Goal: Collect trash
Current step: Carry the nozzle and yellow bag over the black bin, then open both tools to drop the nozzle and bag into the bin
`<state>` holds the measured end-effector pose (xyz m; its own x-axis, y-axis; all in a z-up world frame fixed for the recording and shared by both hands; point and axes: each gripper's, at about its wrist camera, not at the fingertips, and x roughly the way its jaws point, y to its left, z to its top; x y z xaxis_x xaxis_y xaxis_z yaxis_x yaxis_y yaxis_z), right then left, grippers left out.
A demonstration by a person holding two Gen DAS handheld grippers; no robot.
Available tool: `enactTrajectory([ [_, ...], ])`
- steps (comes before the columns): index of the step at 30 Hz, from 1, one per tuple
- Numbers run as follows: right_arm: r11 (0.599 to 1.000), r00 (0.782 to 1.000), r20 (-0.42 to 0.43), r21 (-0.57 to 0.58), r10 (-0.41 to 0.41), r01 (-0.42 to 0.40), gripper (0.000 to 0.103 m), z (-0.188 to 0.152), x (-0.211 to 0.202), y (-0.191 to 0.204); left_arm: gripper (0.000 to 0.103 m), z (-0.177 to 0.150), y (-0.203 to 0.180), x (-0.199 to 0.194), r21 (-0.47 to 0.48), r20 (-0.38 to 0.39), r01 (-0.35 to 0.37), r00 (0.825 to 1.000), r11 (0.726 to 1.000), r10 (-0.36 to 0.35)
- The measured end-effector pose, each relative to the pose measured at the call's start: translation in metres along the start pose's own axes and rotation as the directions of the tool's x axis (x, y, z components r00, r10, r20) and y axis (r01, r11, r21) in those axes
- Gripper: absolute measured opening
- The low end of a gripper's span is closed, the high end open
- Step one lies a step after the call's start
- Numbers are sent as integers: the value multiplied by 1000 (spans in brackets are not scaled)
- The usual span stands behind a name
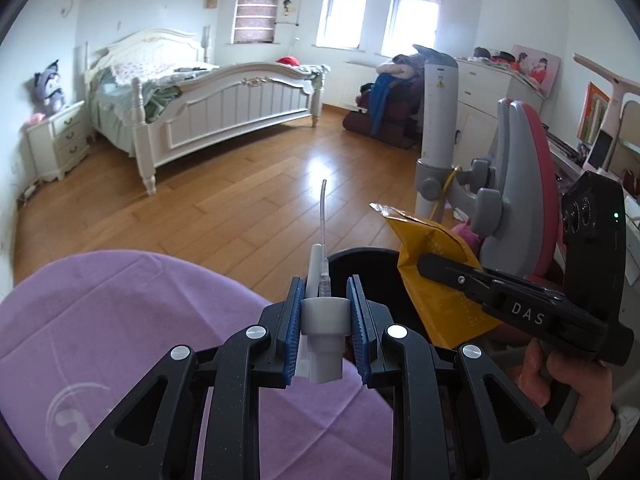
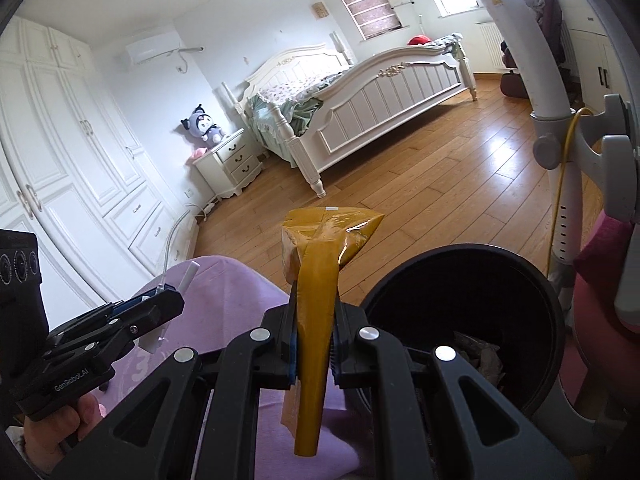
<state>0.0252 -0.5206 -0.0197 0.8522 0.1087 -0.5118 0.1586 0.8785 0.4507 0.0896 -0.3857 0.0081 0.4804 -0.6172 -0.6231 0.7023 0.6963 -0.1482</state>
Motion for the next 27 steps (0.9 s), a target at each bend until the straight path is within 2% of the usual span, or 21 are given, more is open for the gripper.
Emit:
enactTrajectory([
  [10, 996, 999, -24, 76, -39, 41, 12, -7, 6, -50, 23, 7, -33, 58, 15, -68, 62, 996, 998, -61],
  [19, 992, 998, -41, 116, -52, 56, 12, -9, 10, -76, 23, 10, -52, 83, 42, -102, 83, 992, 996, -79],
  [21, 990, 997, -40, 124, -69, 74, 16, -8, 9, -82, 23, 13, -55, 86, 46, -102, 80, 992, 996, -75],
  [23, 987, 996, -47, 137, -79, 85, 17, -8, 8, -88, 36, 15, -59, 87, 54, -100, 69, 993, 996, -63],
  [25, 986, 994, -59, 134, -94, 101, 17, -8, 7, -92, 72, 18, -61, 82, 69, -76, 42, 996, 997, -36],
  [26, 986, 993, -62, 132, -99, 107, 19, -8, 7, -93, 76, 19, -63, 78, 74, -58, 30, 998, 997, -26],
  [27, 985, 993, -59, 133, -102, 109, 30, -9, 5, -92, 79, 21, -64, 74, 80, -43, 26, 999, 996, -22],
])
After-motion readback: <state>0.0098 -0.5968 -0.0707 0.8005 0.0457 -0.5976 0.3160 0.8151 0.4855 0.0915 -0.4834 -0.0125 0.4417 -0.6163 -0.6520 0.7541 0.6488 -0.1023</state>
